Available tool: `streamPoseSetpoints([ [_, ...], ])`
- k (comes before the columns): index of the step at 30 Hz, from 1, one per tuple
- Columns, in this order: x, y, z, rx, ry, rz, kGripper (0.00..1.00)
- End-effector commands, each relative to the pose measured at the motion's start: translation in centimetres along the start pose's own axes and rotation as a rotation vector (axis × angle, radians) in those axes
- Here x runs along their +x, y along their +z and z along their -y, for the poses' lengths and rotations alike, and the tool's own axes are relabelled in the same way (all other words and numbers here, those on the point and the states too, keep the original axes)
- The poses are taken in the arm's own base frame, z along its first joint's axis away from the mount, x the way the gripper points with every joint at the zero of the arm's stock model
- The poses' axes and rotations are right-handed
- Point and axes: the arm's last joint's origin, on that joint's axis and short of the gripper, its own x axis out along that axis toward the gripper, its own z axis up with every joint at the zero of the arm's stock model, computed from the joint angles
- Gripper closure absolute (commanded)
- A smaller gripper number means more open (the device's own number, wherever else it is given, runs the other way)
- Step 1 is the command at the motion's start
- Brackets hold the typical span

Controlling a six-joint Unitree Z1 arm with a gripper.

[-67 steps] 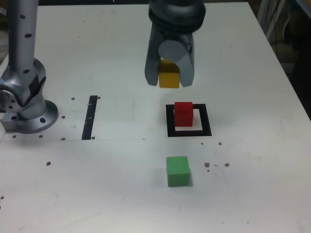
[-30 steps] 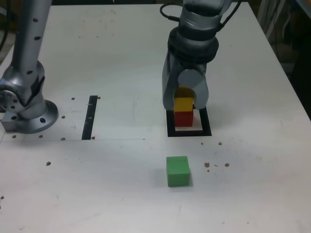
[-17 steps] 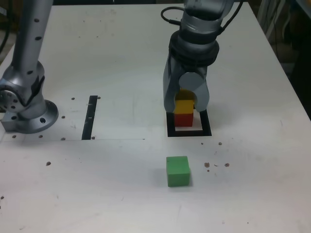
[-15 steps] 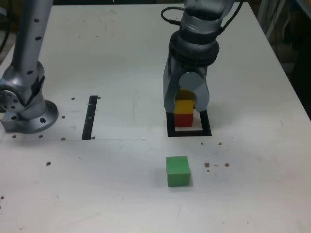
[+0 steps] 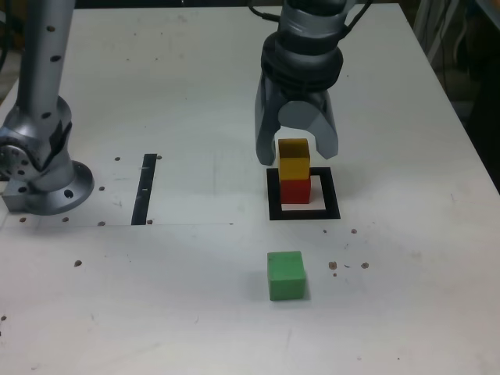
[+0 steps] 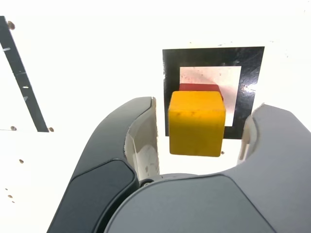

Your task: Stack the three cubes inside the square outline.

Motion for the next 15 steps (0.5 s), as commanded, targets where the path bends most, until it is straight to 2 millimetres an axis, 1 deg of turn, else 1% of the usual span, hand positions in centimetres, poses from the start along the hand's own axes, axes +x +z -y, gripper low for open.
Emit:
streamPoseSetpoints([
  [1,-1.3,-1.1,0.4,0.006,0.002,0.030,0.01],
  [4,-3.1,-2.4,1.7,0.028,-0.002,0.081,0.01],
  [5,-3.9,-3.0,2.6,0.041,-0.004,0.104,0.01],
  [8,-5.2,-4.1,5.1,0.074,-0.015,0.137,0.01],
  [11,-5.5,-5.0,8.0,0.102,-0.023,0.139,0.01],
  [15,-4.8,-5.9,11.6,0.123,-0.026,0.127,0.01],
])
